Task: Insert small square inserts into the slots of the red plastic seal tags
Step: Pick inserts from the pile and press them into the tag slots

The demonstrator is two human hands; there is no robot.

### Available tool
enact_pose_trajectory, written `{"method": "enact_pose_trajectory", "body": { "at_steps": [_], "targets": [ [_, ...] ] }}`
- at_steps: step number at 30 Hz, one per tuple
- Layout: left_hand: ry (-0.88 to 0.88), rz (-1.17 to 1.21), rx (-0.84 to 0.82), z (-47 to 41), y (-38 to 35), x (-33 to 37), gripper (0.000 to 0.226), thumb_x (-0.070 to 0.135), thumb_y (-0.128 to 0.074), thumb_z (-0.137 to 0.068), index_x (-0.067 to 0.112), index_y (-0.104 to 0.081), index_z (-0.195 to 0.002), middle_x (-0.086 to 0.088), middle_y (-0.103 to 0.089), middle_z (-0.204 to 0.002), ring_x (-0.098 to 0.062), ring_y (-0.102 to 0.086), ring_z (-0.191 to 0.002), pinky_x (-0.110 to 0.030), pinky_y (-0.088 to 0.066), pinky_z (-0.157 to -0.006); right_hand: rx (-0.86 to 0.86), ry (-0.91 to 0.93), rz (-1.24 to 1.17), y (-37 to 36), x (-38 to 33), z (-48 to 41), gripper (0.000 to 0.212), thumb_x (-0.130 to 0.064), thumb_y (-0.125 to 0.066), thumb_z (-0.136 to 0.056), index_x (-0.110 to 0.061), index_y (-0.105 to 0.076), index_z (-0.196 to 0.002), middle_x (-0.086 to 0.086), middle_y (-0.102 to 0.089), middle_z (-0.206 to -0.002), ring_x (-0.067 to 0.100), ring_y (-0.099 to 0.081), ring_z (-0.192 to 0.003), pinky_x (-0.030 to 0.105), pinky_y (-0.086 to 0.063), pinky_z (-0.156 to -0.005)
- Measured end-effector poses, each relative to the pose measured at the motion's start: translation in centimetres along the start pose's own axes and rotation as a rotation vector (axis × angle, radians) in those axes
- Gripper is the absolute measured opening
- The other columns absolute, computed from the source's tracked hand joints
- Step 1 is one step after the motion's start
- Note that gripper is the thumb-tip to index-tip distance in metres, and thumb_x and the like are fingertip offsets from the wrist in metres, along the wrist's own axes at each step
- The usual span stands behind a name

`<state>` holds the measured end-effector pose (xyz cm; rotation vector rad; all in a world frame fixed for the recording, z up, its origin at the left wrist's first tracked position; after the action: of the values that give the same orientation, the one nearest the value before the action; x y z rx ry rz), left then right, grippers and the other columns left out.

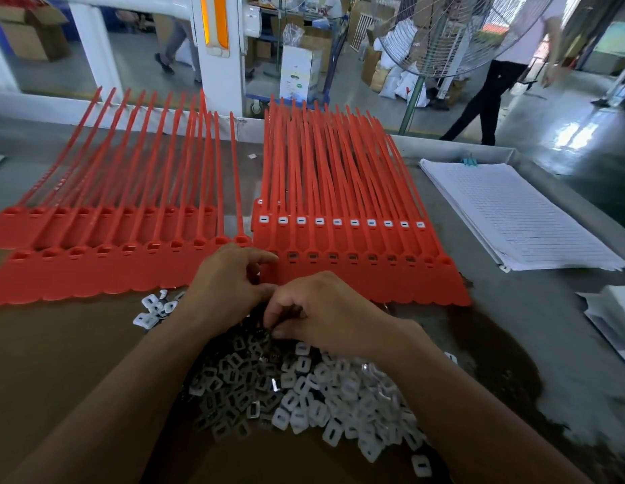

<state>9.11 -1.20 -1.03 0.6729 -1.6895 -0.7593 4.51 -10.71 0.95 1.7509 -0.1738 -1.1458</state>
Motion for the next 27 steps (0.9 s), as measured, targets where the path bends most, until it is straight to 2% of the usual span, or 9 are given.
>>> {"method": "enact_pose_trajectory", "body": {
  "at_steps": [4, 7, 11, 13, 15, 18, 22, 27],
  "targets": [
    [0.001, -0.008, 0.004, 0.0, 0.0, -0.1, 0.045, 0.025, -0.073, -0.071, 0.028, -0.062, -0.115, 0.007, -0.051, -0.091, -0.005, -0.048, -0.077, -0.018, -0.032, -0.071, 0.025, 0.0, -0.058, 0.3, 0.2, 0.0, 0.011, -0.012, -0.068, -0.081, -0.011, -0.072, -0.091, -0.002, -0.071, -0.087, -0.006, -0.058, -0.078, 0.014, -0.048, -0.076],
    [0.0, -0.004, -0.006, 0.0, -0.1, -0.1, 0.045, 0.027, -0.072, -0.071, 0.028, -0.061, -0.115, 0.006, -0.052, -0.092, -0.004, -0.048, -0.077, -0.018, -0.032, -0.069, 0.077, -0.007, -0.106, 1.1, 0.3, 0.1, 0.009, -0.013, -0.066, -0.083, -0.011, -0.071, -0.089, -0.002, -0.071, -0.082, -0.001, -0.062, -0.075, 0.014, -0.05, -0.072],
    [0.006, -0.001, -0.014, 0.1, -0.1, -0.1, 0.046, 0.03, -0.074, -0.071, 0.03, -0.061, -0.115, 0.006, -0.053, -0.095, -0.007, -0.051, -0.084, -0.02, -0.034, -0.074, 0.2, -0.062, -0.189, 3.4, 1.4, 0.4, 0.008, -0.014, -0.066, -0.083, -0.021, -0.07, -0.084, -0.02, -0.064, -0.076, -0.007, -0.061, -0.076, 0.005, -0.045, -0.07],
    [-0.001, 0.002, -0.006, 0.1, 0.0, -0.1, 0.046, 0.029, -0.074, -0.071, 0.03, -0.061, -0.115, 0.007, -0.051, -0.093, -0.006, -0.049, -0.082, -0.019, -0.033, -0.072, 0.278, -0.118, -0.179, 5.1, 2.6, 0.8, 0.012, -0.015, -0.066, -0.081, -0.027, -0.067, -0.082, -0.023, -0.063, -0.075, -0.009, -0.061, -0.077, 0.005, -0.046, -0.071],
    [-0.008, 0.004, -0.002, 0.1, 0.0, 0.0, 0.045, 0.028, -0.074, -0.072, 0.029, -0.061, -0.115, 0.008, -0.051, -0.093, -0.004, -0.047, -0.081, -0.018, -0.032, -0.071, 0.37, -0.182, -0.165, 6.7, 4.2, 1.5, 0.02, -0.011, -0.069, -0.079, -0.031, -0.067, -0.08, -0.019, -0.065, -0.078, -0.005, -0.062, -0.077, 0.009, -0.048, -0.072],
    [-0.008, 0.014, -0.001, 0.1, 0.0, 0.0, 0.045, 0.028, -0.074, -0.072, 0.03, -0.061, -0.115, 0.012, -0.05, -0.088, 0.001, -0.045, -0.074, -0.014, -0.032, -0.065, 0.499, -0.317, -0.191, 8.8, 7.0, 2.8, 0.026, -0.007, -0.069, -0.078, -0.032, -0.063, -0.08, -0.012, -0.067, -0.081, -0.002, -0.062, -0.072, 0.01, -0.047, -0.062],
    [-0.001, 0.023, 0.006, 0.2, 0.0, -0.1, 0.045, 0.028, -0.074, -0.072, 0.031, -0.061, -0.114, 0.02, -0.045, -0.082, 0.004, -0.043, -0.072, -0.016, -0.032, -0.066, 0.665, -0.482, -0.326, 11.4, 10.6, 5.2, 0.022, -0.002, -0.067, -0.079, -0.022, -0.06, -0.082, 0.001, -0.067, -0.082, 0.012, -0.066, -0.066, 0.015, -0.05, -0.052],
    [-0.003, 0.027, 0.016, 0.1, 0.1, -0.1, 0.045, 0.027, -0.074, -0.072, 0.031, -0.061, -0.114, 0.022, -0.043, -0.081, 0.005, -0.043, -0.071, -0.014, -0.031, -0.065, 0.822, -0.597, -0.337, 13.9, 13.5, 8.7, 0.014, -0.002, -0.07, -0.076, -0.015, -0.064, -0.076, 0.005, -0.068, -0.072, 0.018, -0.064, -0.064, 0.026, -0.052, -0.059]
  ]
}}
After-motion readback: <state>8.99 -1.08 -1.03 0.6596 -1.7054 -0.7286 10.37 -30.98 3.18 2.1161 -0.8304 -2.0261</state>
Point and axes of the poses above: each hand's wrist, its own z-axis away from the middle knuckle, its own y-axis out of the back of the hand, x = y × z, the point moved 8 cm from there along -z, towards the middle knuckle
